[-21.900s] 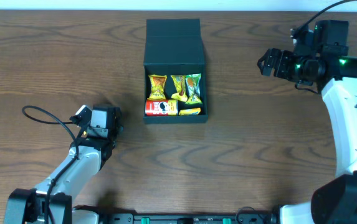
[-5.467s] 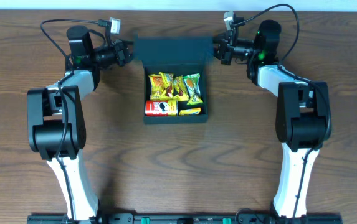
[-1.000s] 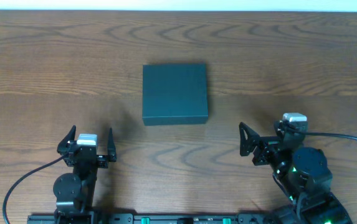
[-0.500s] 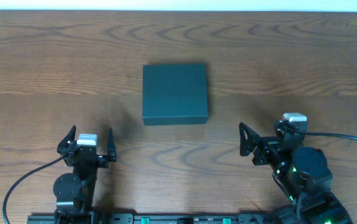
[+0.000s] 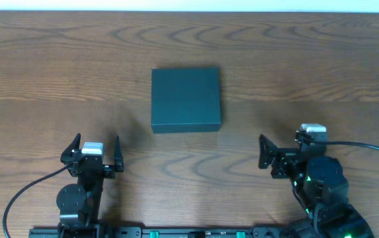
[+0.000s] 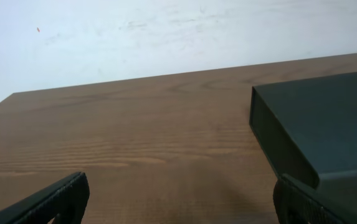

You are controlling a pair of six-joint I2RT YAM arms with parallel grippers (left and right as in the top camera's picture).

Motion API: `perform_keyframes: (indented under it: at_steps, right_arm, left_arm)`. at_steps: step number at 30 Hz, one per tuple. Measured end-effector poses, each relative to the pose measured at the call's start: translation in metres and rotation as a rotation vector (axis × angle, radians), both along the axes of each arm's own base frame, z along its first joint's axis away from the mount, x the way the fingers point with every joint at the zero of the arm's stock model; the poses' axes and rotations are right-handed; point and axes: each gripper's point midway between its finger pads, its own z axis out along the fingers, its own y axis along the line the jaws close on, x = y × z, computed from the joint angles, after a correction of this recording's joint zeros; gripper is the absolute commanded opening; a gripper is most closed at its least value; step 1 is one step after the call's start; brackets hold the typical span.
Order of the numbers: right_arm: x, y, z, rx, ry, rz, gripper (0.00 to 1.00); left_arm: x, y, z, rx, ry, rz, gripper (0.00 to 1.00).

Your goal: Pack container

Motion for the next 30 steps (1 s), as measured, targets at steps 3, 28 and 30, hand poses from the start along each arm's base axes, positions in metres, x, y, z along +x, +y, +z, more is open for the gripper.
perform_keyframes:
  at_steps: [3, 28, 30]
  right_arm:
    - [0.002, -0.017, 0.003, -0.097, -0.023, -0.061, 0.99]
    - [0.010, -0.047, -0.044, -0.108, -0.372, -0.122, 0.99]
    - [0.010, -0.049, -0.045, -0.111, -0.371, -0.128, 0.99]
  left_arm:
    - [0.000, 0.000, 0.000, 0.000, 0.000, 0.000, 0.95]
    - [0.000, 0.000, 0.000, 0.000, -0.003, 0.000, 0.95]
    - [0.000, 0.000, 0.000, 0.000, -0.003, 0.000, 0.95]
